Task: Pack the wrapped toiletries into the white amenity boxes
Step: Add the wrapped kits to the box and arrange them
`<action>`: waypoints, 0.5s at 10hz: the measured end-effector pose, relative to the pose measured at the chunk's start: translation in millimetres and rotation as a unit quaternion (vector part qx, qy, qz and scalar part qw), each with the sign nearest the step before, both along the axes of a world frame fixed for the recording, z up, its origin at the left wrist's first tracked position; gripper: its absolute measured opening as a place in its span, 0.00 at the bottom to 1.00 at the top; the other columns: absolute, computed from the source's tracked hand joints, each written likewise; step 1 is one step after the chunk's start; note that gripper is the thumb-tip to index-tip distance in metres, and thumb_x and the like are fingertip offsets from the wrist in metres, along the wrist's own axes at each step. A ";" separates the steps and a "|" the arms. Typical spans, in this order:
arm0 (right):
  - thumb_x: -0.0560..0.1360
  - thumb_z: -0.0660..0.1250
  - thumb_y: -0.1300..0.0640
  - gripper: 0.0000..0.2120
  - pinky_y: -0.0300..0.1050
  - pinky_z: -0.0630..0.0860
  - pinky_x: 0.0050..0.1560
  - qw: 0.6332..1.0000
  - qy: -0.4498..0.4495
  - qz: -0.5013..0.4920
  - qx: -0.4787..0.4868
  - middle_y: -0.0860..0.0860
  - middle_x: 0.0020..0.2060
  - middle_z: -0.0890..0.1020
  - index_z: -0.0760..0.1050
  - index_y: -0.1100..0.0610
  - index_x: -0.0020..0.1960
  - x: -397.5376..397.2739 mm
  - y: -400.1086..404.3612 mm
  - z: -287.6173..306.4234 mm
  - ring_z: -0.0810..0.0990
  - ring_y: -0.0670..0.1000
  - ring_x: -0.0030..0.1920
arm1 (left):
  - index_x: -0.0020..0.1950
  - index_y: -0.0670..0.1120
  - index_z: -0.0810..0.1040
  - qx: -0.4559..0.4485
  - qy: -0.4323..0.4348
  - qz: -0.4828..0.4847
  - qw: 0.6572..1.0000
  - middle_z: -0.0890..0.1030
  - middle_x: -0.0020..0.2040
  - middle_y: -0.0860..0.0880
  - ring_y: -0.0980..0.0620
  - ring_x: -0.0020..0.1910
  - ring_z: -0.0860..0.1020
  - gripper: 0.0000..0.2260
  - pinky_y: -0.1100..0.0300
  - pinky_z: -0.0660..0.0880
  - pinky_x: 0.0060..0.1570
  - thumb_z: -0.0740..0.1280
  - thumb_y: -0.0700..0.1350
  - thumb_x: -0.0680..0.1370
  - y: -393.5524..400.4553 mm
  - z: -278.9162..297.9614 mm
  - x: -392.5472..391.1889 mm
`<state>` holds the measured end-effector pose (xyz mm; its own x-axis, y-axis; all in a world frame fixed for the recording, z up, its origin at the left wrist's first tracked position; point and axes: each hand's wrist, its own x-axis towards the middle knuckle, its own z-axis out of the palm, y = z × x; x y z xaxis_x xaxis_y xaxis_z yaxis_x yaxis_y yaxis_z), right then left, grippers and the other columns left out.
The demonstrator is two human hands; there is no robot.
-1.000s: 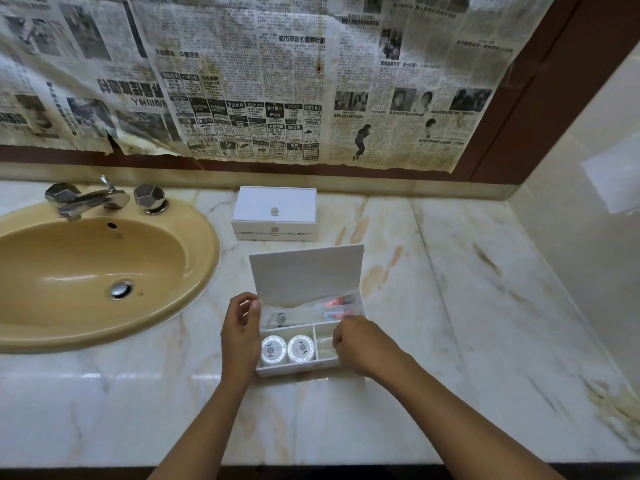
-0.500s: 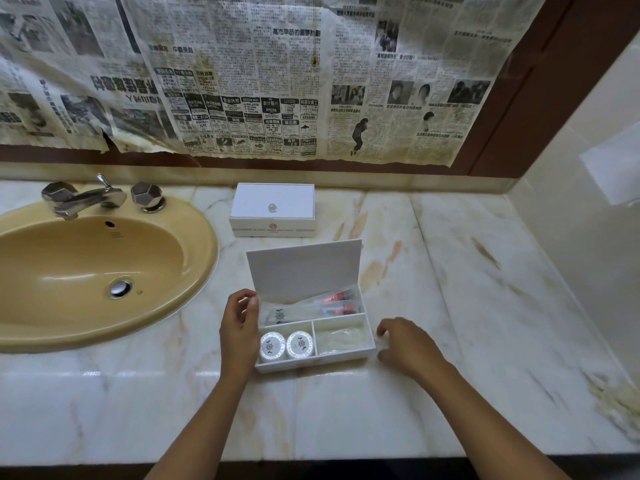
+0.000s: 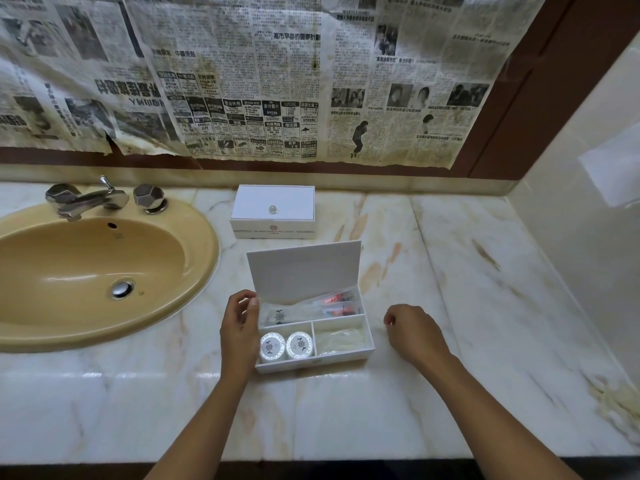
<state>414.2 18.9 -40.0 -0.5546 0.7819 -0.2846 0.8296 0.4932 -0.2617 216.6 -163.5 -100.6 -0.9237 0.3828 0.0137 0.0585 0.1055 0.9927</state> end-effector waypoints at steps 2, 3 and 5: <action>0.78 0.63 0.58 0.09 0.38 0.73 0.46 0.985 0.147 0.063 0.057 0.49 0.49 0.83 0.81 0.54 0.55 -22.4 -16.9 39.2 0.80 0.50 0.47 | 0.51 0.53 0.75 -0.002 0.000 0.000 1.000 0.80 0.46 0.52 0.58 0.42 0.77 0.05 0.70 0.71 0.42 0.63 0.43 0.81 -0.8 -1.2 -0.5; 0.77 0.62 0.59 0.10 0.41 0.73 0.48 0.977 0.157 0.137 0.038 0.49 0.51 0.82 0.81 0.53 0.52 -37.8 -37.8 41.8 0.79 0.52 0.50 | 0.50 0.53 0.75 -0.008 0.001 0.002 1.000 0.80 0.46 0.52 0.58 0.43 0.77 0.05 0.68 0.72 0.43 0.63 0.43 0.81 -0.5 -0.1 0.1; 0.73 0.63 0.68 0.13 0.42 0.74 0.49 0.973 -0.007 0.229 -0.015 0.56 0.52 0.81 0.81 0.59 0.54 -55.3 -58.8 16.3 0.80 0.57 0.52 | 0.49 0.51 0.75 0.001 0.002 0.006 1.000 0.79 0.45 0.53 0.64 0.41 0.77 0.06 0.74 0.71 0.42 0.63 0.40 0.81 0.8 5.1 2.3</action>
